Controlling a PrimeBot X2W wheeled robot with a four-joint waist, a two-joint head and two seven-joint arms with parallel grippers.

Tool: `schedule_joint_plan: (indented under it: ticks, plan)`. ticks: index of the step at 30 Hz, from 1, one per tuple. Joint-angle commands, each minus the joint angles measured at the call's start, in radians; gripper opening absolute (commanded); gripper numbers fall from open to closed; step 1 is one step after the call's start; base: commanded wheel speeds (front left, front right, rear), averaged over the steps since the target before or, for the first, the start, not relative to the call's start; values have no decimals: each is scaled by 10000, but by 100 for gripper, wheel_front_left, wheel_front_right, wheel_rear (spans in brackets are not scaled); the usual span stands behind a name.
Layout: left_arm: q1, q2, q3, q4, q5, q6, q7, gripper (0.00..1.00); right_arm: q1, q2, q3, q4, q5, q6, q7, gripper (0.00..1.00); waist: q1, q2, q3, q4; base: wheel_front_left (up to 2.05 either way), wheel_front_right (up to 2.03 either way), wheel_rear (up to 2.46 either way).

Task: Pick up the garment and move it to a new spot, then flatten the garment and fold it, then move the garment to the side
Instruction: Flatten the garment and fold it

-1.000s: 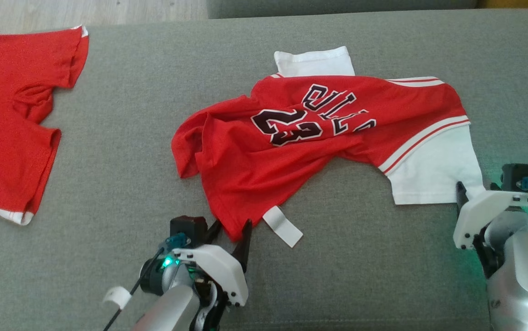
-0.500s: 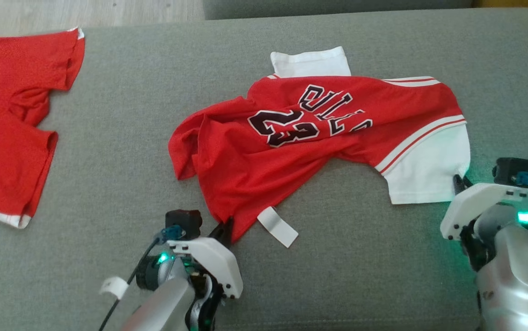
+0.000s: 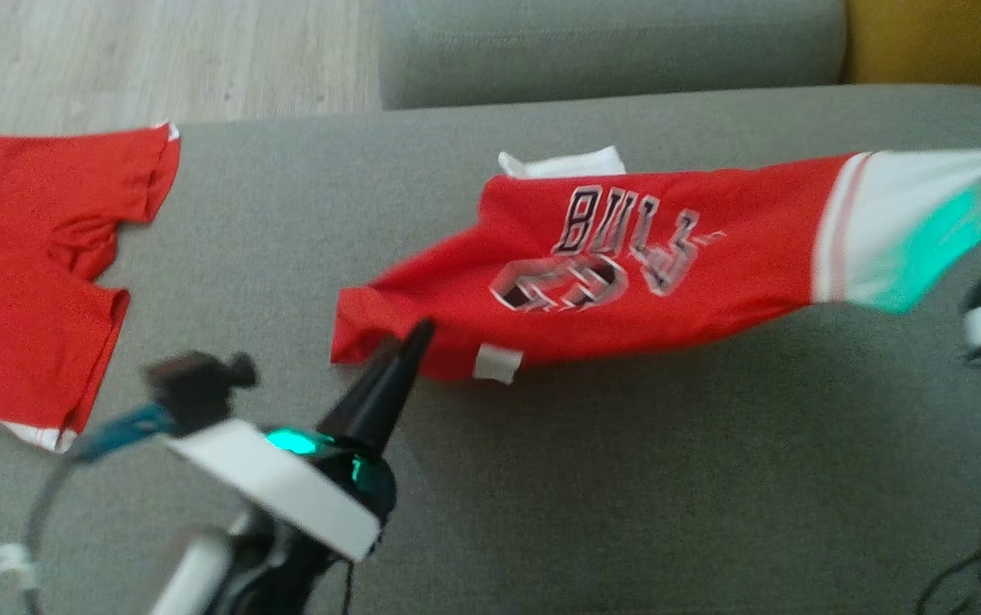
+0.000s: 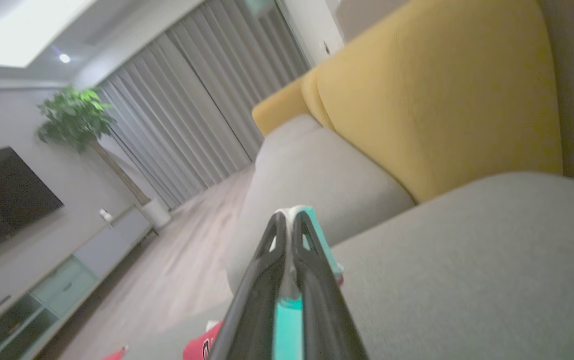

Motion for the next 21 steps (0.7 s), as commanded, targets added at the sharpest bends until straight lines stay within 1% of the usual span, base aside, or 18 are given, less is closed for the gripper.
schedule_joint_plan:
  ticks: [1, 3, 6, 8, 10, 13, 16, 18, 21]
  plan:
    - [-365, 198, 485, -640, -115, 54, 46, 0, -379, -55, 141, -651, 135, -9, 109, 0, 0, 0, -132, -46, 0, 0, 0]
    - [-341, 536, 883, -2242, -535, 333, 467, 0, -289, -47, -137, -1835, 819, -9, 531, 0, 0, 0, -254, -85, 0, 0, 0]
    - [-605, 844, 1402, -4119, -1136, 779, 1061, 0, -237, -43, -535, -3254, 1684, -9, 956, 0, 0, 0, -394, -132, 0, 0, 0]
    - [-990, 970, 1723, -5046, -1500, 1137, 1460, 0, -401, -42, -846, -4060, 1978, -9, 1242, 0, 0, 0, -414, -169, 0, 0, 0]
    - [-1482, 1022, 1976, -5688, -1950, 1515, 1892, 0, -737, -42, -1193, -4660, 2196, -9, 1574, 0, 0, 0, -433, -222, 0, 0, 0]
    - [-2336, 1051, 2268, -6156, -2505, 2141, 2495, 0, -1441, -41, -1608, -5253, 2239, -9, 2200, 0, 0, 0, -374, -313, 0, 0, 0]
    - [-3188, 1130, 2404, -6200, -2800, 2667, 3022, 0, -2180, -41, -1745, -5461, 1958, -9, 2899, 0, 0, 0, -165, -417, 0, 0, 0]
    - [-3676, 1227, 2361, -6038, -2795, 2888, 3310, 0, -2620, -41, -1654, -5305, 1719, -9, 3276, 0, 0, 0, 84, -494, 0, 0, 0]
    - [-4324, 1303, 2140, -5580, -2652, 3022, 3615, 0, -3188, -40, -1372, -4781, 1384, -9, 3594, 0, 0, 0, 666, -512, 0, 0, 0]
